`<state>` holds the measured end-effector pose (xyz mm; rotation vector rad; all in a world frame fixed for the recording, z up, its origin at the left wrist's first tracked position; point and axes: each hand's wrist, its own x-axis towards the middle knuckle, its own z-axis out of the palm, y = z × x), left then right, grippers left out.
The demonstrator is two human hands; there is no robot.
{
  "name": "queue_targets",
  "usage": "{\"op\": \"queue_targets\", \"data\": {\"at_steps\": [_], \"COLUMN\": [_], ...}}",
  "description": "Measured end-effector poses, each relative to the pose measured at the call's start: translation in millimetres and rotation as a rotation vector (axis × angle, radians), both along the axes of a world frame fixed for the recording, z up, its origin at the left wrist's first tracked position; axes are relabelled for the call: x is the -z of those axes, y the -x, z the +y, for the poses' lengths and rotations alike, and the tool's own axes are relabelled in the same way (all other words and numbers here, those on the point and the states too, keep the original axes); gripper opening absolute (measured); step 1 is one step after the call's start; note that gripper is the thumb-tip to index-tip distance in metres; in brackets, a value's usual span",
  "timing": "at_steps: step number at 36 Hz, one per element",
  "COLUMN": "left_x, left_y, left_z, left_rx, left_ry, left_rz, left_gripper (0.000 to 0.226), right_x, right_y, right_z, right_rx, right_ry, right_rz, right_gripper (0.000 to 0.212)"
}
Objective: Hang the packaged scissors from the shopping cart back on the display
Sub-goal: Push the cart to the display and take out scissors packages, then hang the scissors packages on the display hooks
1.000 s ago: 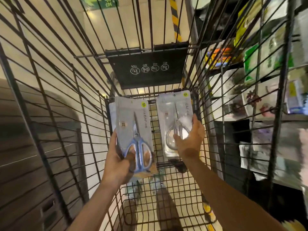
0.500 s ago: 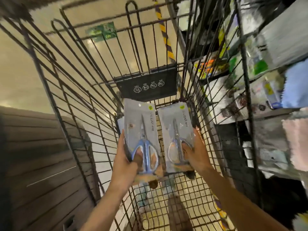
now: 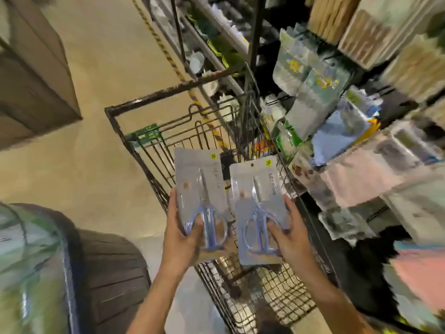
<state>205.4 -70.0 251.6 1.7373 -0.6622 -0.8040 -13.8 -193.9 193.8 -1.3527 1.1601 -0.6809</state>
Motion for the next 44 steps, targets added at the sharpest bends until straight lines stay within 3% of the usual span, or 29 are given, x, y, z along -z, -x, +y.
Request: {"op": "queue_targets", "data": {"at_steps": [19, 35, 44], "left_x": [-107.4, -172.1, -198.1], "left_y": [100.6, 383.1, 517.7], "left_z": [34.7, 92.3, 147.8], "left_rx": [0.425, 0.837, 1.064], "left_ry": [0.262, 0.474, 0.525], "left_rz": [-0.061, -0.036, 0.014], "left_gripper": [0.085, 0.078, 0.086], "right_x": [-144.9, -213.4, -241.9], "right_y": [161.3, 436.9, 534.1], "right_z": [126.2, 321.1, 422.5], "right_rx": [0.423, 0.856, 1.057], "right_ry": [0.234, 0.455, 0.511], "right_rz": [-0.157, -0.102, -0.049], "right_gripper": [0.065, 0.068, 0.066]}}
